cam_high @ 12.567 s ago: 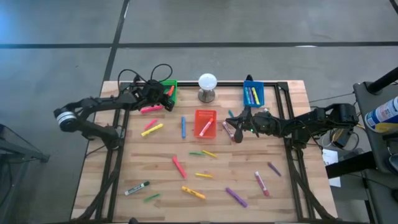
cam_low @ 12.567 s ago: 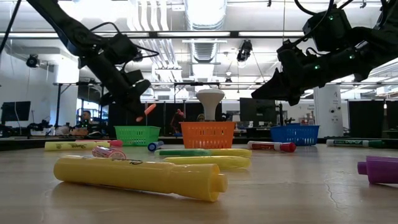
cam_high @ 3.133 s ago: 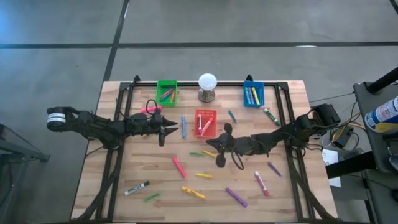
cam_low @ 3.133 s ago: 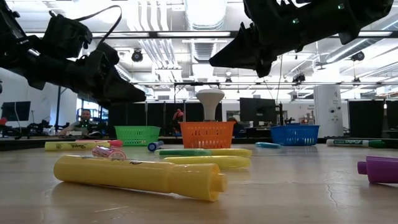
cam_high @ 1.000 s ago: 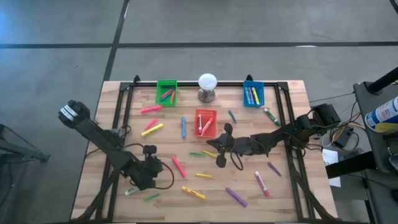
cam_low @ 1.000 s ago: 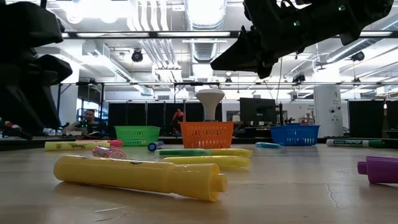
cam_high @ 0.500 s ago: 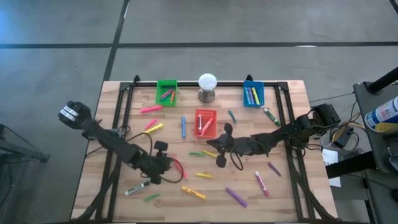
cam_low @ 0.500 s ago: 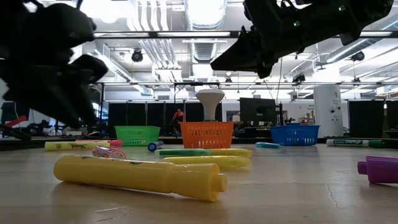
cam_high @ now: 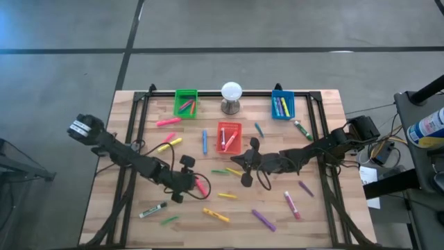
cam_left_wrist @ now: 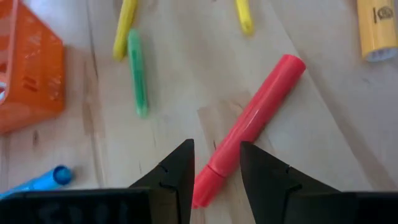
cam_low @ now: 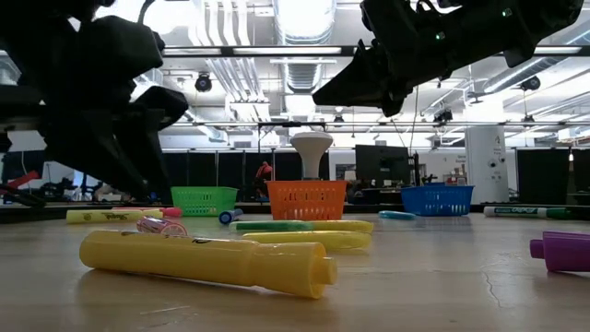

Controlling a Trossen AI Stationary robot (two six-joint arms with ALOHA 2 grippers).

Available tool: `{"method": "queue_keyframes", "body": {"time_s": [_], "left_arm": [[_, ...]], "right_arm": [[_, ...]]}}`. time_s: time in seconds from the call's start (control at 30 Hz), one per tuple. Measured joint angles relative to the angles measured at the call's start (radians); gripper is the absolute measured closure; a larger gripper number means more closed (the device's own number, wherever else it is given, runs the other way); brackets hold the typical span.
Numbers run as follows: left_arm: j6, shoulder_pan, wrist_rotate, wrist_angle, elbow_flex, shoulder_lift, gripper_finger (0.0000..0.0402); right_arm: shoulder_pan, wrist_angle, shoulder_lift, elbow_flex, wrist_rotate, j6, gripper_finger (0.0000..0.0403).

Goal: Pick & Place Markers
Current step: Put the orange highlighter into the blue bin

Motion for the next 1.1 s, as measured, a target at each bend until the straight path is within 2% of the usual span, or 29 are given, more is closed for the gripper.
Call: {"method": "queue_keyframes", "body": {"time_s": [0.27,0.57,0.93,1.1], "left_arm": [[0.056,0.03,0.074,0.02,0.0,0.056,0.028],[0.069,0.054,0.075,0.016,0.001,0.115,0.028],[-0.057,0.065,0.113,-0.107,0.005,0.096,0.0283],[-0.109,0.065,0.121,-0.175,0.005,0.094,0.0316]], "right_arm": [[0.0,0.0,0.0,0.0,-0.001,0.0,0.0394],[0.0,-0.001,0.0,0.0,-0.004,0.0,0.0394],[0.0,-0.019,0.0,-0.001,-0.004,0.0,0.0394],[0.0,-0.029,0.0,-0.001,-0.004,0.009,0.0394]]}}
